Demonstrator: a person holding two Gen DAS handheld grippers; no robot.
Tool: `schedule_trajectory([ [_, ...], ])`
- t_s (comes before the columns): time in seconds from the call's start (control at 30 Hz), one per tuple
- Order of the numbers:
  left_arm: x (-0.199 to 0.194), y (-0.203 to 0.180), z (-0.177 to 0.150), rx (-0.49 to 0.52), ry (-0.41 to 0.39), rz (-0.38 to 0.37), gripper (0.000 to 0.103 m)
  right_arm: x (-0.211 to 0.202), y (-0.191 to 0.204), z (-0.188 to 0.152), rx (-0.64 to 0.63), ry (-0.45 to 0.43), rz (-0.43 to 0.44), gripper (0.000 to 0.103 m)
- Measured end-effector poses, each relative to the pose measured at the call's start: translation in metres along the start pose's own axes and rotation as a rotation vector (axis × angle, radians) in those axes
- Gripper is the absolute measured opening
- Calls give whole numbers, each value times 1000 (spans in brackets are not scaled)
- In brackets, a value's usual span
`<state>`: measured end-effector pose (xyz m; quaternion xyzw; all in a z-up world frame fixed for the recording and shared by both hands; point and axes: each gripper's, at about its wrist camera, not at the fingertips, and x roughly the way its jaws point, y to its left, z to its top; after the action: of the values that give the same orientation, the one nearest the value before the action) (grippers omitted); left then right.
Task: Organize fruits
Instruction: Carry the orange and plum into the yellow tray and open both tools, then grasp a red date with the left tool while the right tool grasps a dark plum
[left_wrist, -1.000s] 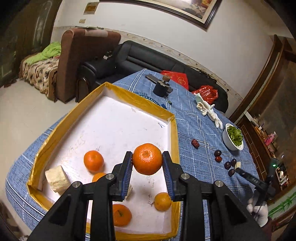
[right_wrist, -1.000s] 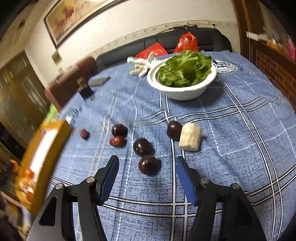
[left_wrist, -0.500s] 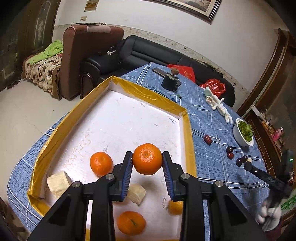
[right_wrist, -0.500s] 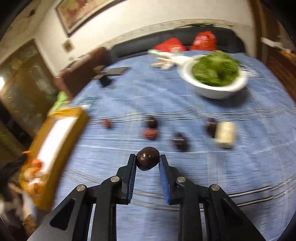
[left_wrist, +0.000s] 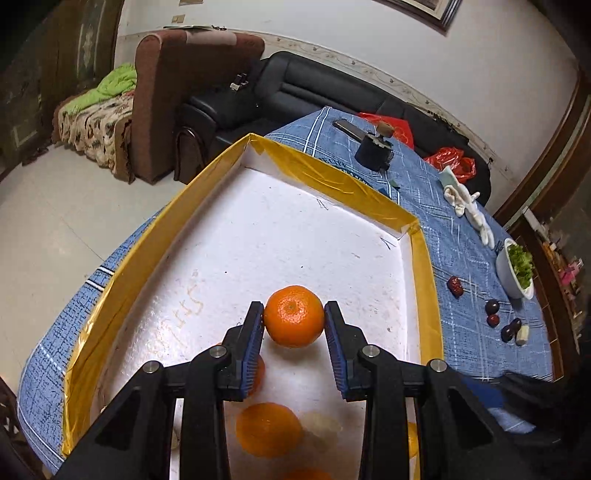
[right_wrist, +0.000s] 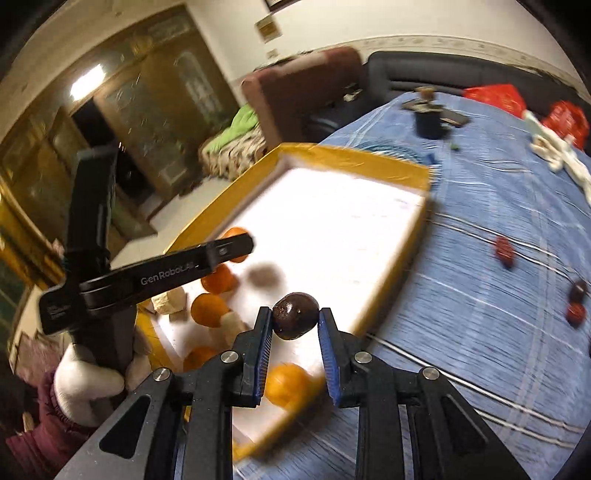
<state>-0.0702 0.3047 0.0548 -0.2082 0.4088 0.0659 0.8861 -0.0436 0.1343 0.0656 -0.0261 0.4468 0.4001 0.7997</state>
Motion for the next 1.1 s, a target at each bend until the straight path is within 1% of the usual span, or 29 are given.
schedule_trajectory([
  [0.03, -2, 1, 0, -5, -2, -6, 40, 8, 4, 1, -13, 8, -12, 30],
  [0.07, -5, 3, 0, -9, -10, -11, 51, 13, 8, 1, -23, 14, -23, 30],
  [0.17, -21, 7, -1, -5, -55, 1, 58, 28, 16, 3, -41, 25, -39, 31],
  [0.2, -28, 8, 0, -3, -69, 4, 60, 31, 15, 1, -43, 26, -42, 34],
  [0.23, -32, 8, 0, -4, -75, 5, 65, 33, 17, 3, -46, 26, -48, 38],
  [0.27, -37, 9, 0, -4, -86, 7, 66, 34, 18, 3, -48, 24, -48, 50],
  [0.3, -43, 9, -1, -3, -99, 10, 67, 34, 20, 4, -49, 19, -46, 59],
  [0.33, -48, 8, -1, 0, -110, 13, 67, 32, 21, 4, -49, 10, -43, 61],
  [0.4, -56, 5, -2, 4, -125, 15, 67, 28, 24, 4, -54, -3, -44, 61],
  [0.47, -66, -1, -4, 6, -135, 0, 68, 19, 23, 2, -50, -21, -50, 61],
  [0.5, -69, -5, -4, 11, -140, -6, 69, 12, 20, 0, -41, -32, -52, 61],
  [0.57, -74, -14, -5, 26, -145, -17, 73, -2, 10, -3, -22, -55, -60, 61],
  [0.6, -75, -24, -6, 44, -146, -26, 74, -10, 3, -5, -11, -70, -70, 61],
  [0.73, -73, -60, -10, 119, -125, -61, 76, -49, -39, -19, 58, -124, -125, 61],
  [0.83, -63, -90, -12, 164, -92, -106, 80, -79, -93, -32, 161, -157, -188, 61],
  [0.93, -46, -119, -14, 190, -45, -153, 80, -106, -155, -43, 291, -194, -258, 61],
  [0.97, -39, -129, -14, 194, -28, -168, 80, -113, -176, -45, 332, -203, -282, 61],
  [1.03, -23, -147, -10, 198, 0, -202, 80, -117, -207, -44, 397, -208, -290, 61],
  [1.1, -5, -166, -4, 212, 20, -220, 80, -113, -226, -38, 426, -210, -298, 61],
])
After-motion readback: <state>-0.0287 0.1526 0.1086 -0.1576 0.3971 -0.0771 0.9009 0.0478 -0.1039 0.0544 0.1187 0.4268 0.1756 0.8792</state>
